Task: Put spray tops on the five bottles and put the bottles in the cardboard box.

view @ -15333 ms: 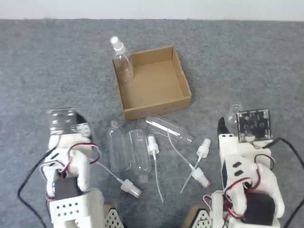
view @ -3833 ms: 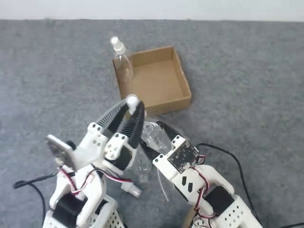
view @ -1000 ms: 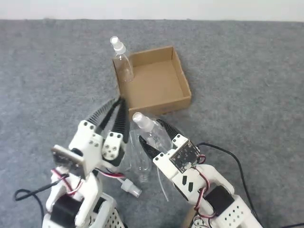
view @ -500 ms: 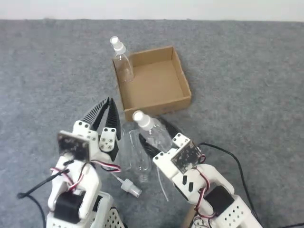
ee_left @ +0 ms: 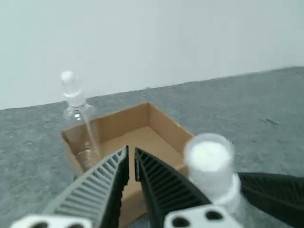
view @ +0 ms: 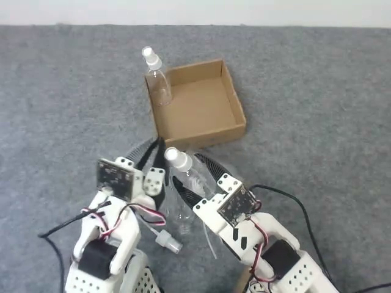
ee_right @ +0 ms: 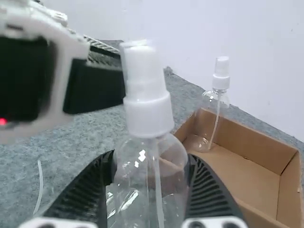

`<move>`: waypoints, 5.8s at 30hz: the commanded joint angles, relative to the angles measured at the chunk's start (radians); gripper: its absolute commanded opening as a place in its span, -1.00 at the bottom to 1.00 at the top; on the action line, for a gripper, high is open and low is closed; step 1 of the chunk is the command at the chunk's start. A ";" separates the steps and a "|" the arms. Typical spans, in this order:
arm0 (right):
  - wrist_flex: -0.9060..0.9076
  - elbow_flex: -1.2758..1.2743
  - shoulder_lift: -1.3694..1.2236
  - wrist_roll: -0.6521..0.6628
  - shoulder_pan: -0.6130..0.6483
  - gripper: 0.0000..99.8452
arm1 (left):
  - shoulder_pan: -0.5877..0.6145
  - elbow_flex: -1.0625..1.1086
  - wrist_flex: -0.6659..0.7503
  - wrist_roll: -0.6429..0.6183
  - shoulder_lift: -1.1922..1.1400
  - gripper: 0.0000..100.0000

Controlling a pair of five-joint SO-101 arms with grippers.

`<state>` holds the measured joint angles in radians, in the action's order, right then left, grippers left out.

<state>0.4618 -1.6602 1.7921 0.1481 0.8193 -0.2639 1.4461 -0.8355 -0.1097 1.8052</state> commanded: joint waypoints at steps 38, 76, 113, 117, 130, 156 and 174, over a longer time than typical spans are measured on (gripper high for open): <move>0.050 -0.021 0.022 -0.005 -0.094 -0.99 | 0.034 -0.122 -0.080 0.210 0.018 -0.97; 0.142 0.216 0.015 0.002 -0.162 -0.99 | 0.577 0.137 0.006 0.015 0.018 -0.97; -0.197 1.007 -1.218 -0.026 -0.165 -0.99 | 0.577 0.137 0.009 0.018 0.018 -0.97; -0.229 1.076 -1.351 -0.028 -0.165 -0.99 | 0.577 0.137 0.009 0.020 0.018 -0.97; -0.312 1.284 -1.738 -0.029 -0.165 -0.99 | 0.577 0.137 0.011 0.021 0.018 -0.97; -0.314 1.660 -2.196 -0.212 -0.223 -0.99 | 0.577 0.137 0.008 0.021 0.018 -0.97; -0.374 1.654 -2.253 -0.204 -0.226 -0.99 | 0.577 0.137 0.006 0.021 0.018 -0.97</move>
<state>0.0798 -0.0629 -0.4803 -0.0514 0.6199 0.3115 1.5934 -0.8585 -0.0836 1.8067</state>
